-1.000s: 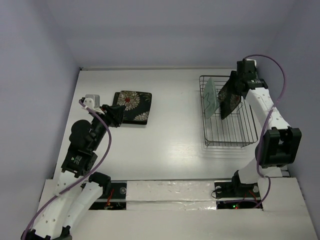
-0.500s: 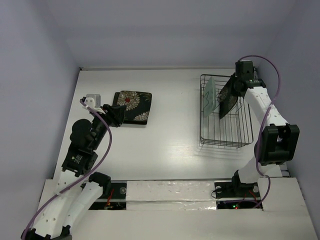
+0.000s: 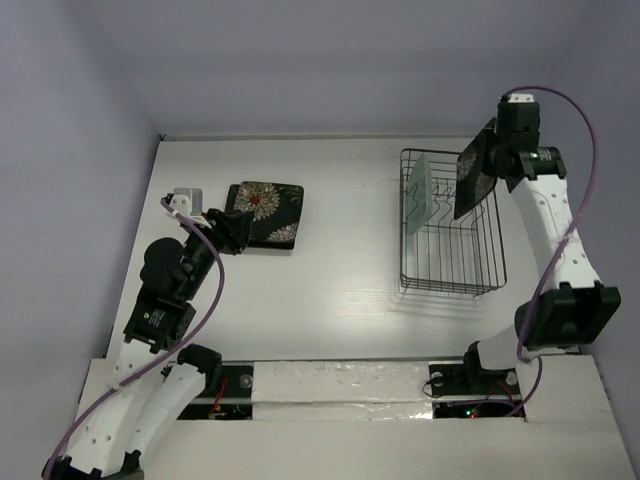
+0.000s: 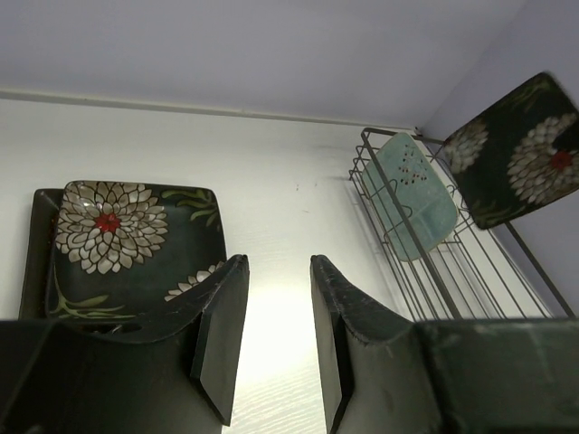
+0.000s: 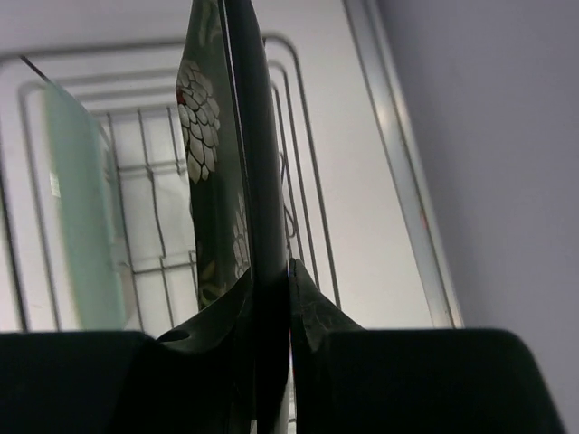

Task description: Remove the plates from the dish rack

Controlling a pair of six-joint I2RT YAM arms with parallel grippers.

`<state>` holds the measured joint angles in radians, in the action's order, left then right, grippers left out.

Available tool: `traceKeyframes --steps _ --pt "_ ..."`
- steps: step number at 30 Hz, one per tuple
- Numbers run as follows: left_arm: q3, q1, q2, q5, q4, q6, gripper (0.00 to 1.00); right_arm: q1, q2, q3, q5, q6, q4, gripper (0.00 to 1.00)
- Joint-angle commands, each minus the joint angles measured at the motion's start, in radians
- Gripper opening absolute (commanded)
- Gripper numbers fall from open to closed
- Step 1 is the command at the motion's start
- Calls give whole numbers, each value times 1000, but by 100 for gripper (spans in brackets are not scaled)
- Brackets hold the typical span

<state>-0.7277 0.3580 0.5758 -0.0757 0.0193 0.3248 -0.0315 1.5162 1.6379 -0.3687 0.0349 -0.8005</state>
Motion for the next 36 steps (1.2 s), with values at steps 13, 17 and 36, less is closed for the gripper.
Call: traceKeyframes --steps 13,17,36 --pt "2 -25 -25 -6 -52 3 31 -310 -298 -71 330 371 539 0" --pt "4 -25 -42 4 -48 2 31 -462 -173 -99 346 538 818 0" --pt "8 -25 -51 -19 -50 3 31 -709 462 -67 129 1096 1245 0"
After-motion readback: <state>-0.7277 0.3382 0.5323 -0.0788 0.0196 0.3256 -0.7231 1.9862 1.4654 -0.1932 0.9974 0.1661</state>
